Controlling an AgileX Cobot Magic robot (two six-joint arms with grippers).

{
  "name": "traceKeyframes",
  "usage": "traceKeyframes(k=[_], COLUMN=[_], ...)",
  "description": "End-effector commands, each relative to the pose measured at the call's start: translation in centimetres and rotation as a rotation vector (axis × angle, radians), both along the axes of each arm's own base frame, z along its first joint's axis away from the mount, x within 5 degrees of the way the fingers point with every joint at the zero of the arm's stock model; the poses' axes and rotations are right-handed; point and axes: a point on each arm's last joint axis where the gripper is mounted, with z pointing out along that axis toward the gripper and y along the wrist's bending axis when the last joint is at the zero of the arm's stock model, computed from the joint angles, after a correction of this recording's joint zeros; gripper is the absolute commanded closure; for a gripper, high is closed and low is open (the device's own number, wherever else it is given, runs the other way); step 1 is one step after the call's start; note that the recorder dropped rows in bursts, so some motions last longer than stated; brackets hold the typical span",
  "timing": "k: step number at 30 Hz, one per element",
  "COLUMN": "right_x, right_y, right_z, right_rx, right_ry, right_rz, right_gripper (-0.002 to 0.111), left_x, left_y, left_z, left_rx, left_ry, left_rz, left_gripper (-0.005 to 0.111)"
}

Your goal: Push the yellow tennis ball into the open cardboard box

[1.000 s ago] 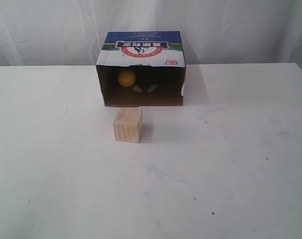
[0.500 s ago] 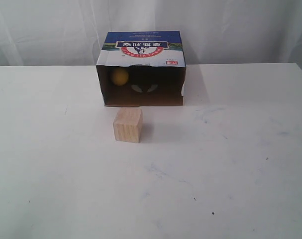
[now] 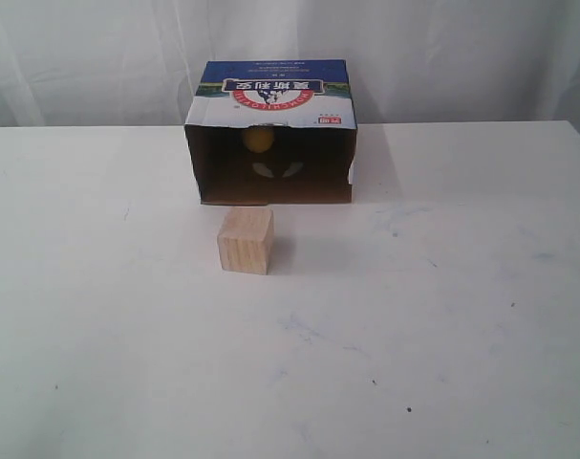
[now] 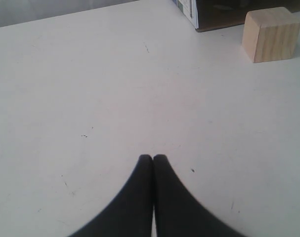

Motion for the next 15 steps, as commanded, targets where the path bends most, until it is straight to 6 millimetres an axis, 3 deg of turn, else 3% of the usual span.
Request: traceKeyframes(k=[1,15], right_x=[-0.01,-0.23], right_y=[-0.05,-0.09], right_z=[-0.03,-0.59], right_rx=[-0.002,-0.013], right_ry=[-0.011,0.041], right_rz=[-0.008,-0.007], right_gripper=[0.108,0.108], left_x=[-0.01,-0.01], left_y=[0.00,0.00], left_z=[-0.08,-0.08], left_rx=[-0.011,-0.011], left_ry=[-0.002,-0.002], left_rz=[0.005,0.005], left_gripper=[0.107,0.107])
